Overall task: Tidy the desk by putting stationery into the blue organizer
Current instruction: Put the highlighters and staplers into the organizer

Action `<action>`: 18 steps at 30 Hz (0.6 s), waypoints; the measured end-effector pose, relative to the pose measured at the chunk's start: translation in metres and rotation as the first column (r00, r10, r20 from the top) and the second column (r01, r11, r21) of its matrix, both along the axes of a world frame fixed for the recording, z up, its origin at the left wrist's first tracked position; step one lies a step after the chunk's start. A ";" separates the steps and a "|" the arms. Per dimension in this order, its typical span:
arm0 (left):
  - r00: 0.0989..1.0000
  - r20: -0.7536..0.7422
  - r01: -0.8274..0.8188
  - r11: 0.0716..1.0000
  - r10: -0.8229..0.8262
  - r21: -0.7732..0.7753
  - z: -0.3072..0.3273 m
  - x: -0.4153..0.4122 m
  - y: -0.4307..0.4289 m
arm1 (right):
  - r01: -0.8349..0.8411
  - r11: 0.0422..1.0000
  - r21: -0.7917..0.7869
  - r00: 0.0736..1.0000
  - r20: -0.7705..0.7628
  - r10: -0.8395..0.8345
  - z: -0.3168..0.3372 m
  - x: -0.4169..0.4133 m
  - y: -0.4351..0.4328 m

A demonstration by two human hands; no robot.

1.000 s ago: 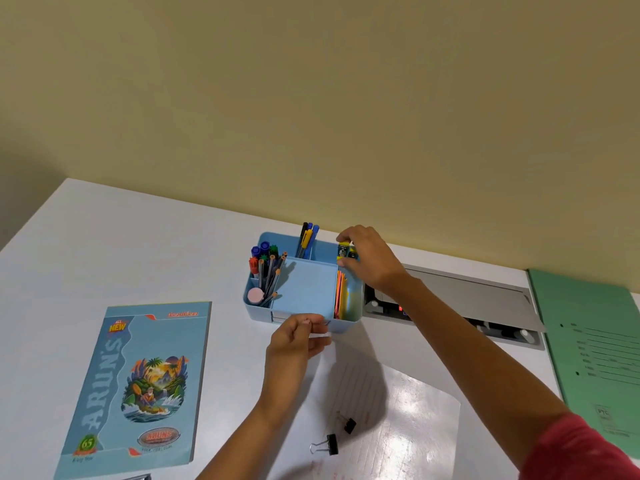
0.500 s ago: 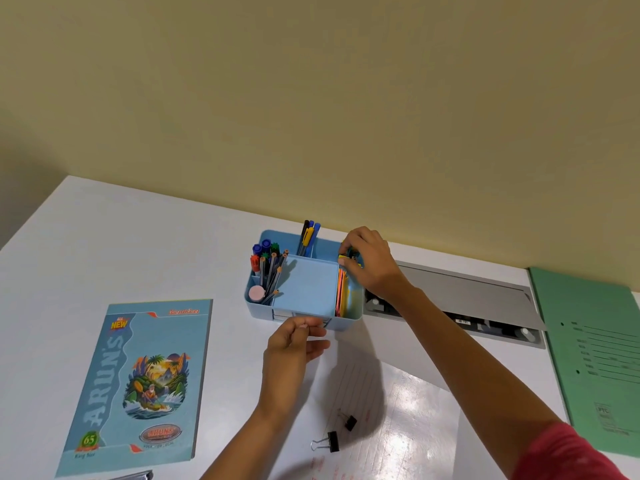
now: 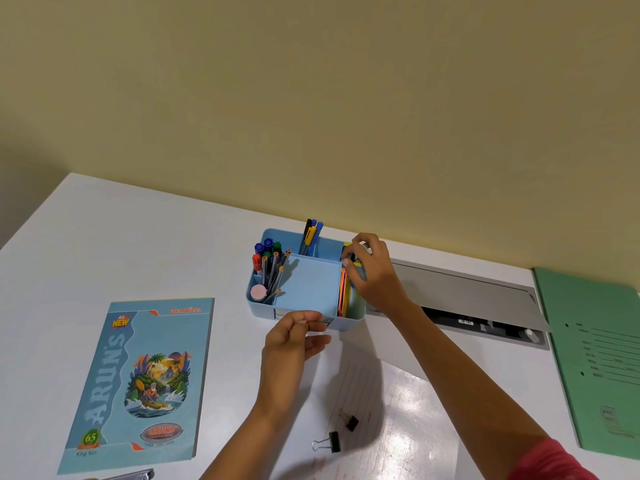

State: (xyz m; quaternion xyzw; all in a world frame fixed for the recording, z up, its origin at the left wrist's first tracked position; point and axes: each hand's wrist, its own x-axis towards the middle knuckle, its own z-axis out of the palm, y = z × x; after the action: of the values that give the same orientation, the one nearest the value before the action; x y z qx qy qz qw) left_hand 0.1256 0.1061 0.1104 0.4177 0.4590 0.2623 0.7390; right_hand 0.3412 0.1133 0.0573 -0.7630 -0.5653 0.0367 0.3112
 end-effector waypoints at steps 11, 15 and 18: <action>1.000 -0.005 0.014 1.000 -0.014 -0.007 -0.006 -0.002 -0.001 | 0.093 0.995 0.047 0.994 0.054 -0.095 0.015 -0.002 0.000; 0.997 -0.077 0.019 1.000 -0.018 0.004 -0.013 -0.012 -0.003 | 0.136 0.978 0.158 0.990 0.007 -0.139 0.027 -0.017 -0.004; 0.996 -0.087 0.006 1.000 -0.006 0.006 -0.017 -0.025 -0.005 | 0.141 0.968 0.209 0.990 -0.035 -0.136 0.034 -0.051 -0.012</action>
State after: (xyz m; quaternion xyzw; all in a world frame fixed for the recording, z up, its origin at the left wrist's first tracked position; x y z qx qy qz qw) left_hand 0.1007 0.1013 0.0938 0.4324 0.4887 0.2429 0.7178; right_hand 0.2902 0.1018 0.0910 -0.7629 -0.5081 -0.0376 0.3980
